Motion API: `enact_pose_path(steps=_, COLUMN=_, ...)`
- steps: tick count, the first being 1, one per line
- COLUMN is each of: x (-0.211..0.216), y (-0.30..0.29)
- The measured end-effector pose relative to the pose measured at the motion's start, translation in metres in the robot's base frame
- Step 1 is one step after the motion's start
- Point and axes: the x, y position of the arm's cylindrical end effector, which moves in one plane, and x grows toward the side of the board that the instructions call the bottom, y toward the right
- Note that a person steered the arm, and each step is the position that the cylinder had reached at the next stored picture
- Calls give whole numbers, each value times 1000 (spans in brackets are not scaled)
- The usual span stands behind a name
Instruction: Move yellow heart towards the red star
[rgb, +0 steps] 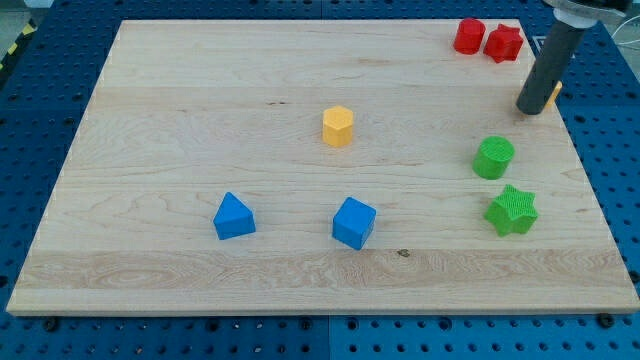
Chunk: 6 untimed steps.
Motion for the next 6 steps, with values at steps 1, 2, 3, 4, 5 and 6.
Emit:
enact_pose_path(steps=1, x=21, y=10)
enact_pose_path(steps=2, x=23, y=55)
enact_pose_path(steps=3, x=15, y=84)
enact_pose_path(steps=4, x=2, y=81)
enact_pose_path(steps=5, x=1, y=60)
enact_pose_path(steps=6, x=1, y=30)
